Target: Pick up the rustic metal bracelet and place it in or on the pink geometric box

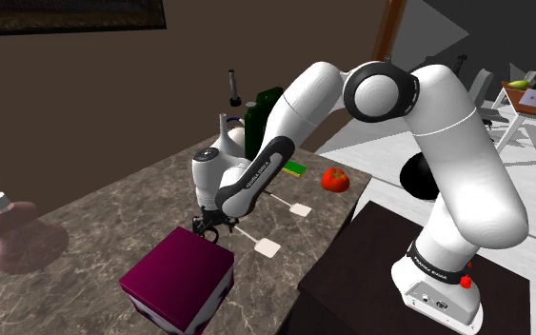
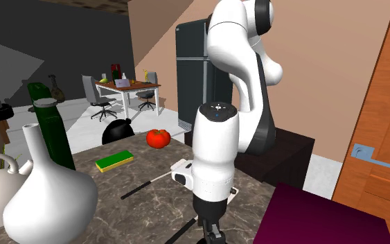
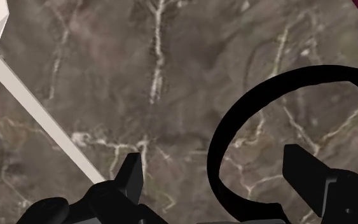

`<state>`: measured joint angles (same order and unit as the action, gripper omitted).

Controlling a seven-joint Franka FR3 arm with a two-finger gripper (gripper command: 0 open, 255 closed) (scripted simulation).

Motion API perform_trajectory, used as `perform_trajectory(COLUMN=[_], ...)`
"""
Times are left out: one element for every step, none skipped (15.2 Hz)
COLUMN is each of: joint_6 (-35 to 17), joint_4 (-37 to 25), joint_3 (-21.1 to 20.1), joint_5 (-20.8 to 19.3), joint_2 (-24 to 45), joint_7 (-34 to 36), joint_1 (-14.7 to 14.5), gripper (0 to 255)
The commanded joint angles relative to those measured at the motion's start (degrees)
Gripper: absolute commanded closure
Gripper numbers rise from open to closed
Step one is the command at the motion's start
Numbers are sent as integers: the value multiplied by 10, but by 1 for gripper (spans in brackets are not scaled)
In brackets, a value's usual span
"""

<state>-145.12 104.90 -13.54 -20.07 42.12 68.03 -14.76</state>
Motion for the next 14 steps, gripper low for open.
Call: perform_trajectory(joint_6=[0, 0, 0, 0, 0, 1, 3, 4, 3, 2, 0, 4, 8, 13], joint_4=[0, 0, 0, 0, 2, 0, 0, -2, -1, 1, 0, 2, 4, 6], joint_3=[0, 0, 0, 0, -1, -1, -1, -1, -1, -1, 0, -2, -4, -6], joint_5=[0, 0, 0, 0, 0, 0, 1, 1, 1, 1, 0, 2, 4, 6], joint_2=[0, 0, 0, 0, -2, -1, -3, -2, -2, -3, 0, -6, -13, -19], joint_7=[0, 0, 0, 0, 1, 1, 0, 1, 1, 2, 0, -1, -3, -4], joint_1=[0, 0, 0, 0, -1, -1, 0, -1, -1, -2, 0, 1, 3, 4], gripper=[0, 255, 255, 255, 255, 255, 255, 255, 255, 255, 255, 255, 255, 255])
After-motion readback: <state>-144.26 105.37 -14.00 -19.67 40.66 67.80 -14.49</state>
